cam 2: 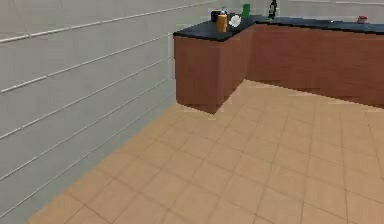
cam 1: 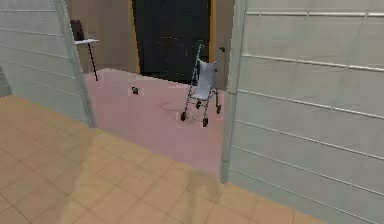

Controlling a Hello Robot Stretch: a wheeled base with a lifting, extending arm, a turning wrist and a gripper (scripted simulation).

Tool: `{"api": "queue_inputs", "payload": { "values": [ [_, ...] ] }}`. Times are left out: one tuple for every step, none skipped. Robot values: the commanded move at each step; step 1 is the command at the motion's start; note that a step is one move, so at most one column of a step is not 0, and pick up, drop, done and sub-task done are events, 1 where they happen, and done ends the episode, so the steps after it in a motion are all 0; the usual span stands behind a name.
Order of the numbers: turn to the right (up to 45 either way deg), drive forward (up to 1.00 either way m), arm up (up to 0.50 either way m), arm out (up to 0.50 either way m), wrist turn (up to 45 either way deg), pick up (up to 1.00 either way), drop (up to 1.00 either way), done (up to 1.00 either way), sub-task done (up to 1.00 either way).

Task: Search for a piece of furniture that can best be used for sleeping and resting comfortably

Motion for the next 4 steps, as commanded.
{"api": "queue_inputs", "payload": {
  "values": [
    [-15.0,0.00,0.00,0.00,0.0,0.00,0.00,0.00,0.00],
    [0.0,1.00,0.00,0.00,0.0,0.00,0.00,0.00,0.00],
    [-18.0,0.00,0.00,0.00,0.0,0.00,0.00,0.00,0.00],
    [0.0,0.05,0.00,0.00,0.0,0.00,0.00,0.00,0.00]
  ]
}}
